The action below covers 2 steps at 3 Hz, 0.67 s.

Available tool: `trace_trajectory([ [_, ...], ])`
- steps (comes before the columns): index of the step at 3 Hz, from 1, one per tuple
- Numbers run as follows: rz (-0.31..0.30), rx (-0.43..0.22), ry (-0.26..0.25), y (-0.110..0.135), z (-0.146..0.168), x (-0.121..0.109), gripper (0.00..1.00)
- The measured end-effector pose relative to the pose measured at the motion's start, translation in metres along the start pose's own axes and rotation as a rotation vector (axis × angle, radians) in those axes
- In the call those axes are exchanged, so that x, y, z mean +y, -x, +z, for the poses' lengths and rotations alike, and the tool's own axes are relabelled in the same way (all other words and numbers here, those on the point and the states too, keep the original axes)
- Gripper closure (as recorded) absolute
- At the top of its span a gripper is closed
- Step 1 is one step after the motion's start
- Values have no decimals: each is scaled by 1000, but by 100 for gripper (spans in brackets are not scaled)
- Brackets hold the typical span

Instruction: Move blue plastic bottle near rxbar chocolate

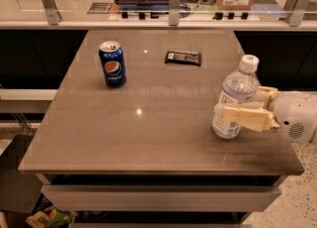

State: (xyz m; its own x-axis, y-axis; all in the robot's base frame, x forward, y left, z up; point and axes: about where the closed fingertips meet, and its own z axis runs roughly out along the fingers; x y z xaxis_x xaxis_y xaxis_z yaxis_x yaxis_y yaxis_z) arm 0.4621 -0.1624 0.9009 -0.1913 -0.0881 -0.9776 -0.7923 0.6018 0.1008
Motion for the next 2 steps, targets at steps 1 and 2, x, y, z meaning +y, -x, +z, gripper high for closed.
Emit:
trace_trajectory([
  [1,7,7,-10,-3,-3,0,64],
  [2,1,16,-38,-2,-6,-7,86],
])
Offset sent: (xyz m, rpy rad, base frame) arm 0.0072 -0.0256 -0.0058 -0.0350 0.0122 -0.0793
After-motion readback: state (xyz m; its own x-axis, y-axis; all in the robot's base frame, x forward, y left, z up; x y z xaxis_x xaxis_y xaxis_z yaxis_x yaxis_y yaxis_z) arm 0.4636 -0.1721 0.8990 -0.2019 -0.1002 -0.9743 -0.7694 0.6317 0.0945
